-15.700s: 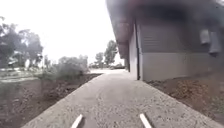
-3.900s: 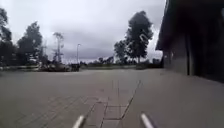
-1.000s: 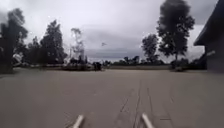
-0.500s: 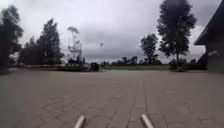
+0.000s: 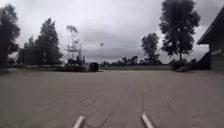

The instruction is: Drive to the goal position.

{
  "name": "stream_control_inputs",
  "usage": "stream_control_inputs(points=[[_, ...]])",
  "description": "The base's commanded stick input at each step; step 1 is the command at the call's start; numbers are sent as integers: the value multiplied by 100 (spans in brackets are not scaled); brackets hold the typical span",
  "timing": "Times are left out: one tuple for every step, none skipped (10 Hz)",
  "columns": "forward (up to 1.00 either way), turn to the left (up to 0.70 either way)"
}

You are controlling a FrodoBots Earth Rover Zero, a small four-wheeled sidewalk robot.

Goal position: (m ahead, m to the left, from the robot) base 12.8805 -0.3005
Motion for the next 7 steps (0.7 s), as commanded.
stream_control_inputs(points=[[100, 1], [100, 1], [100, 1], [100, 1], [100, 1], [100, 1], [100, 1]])
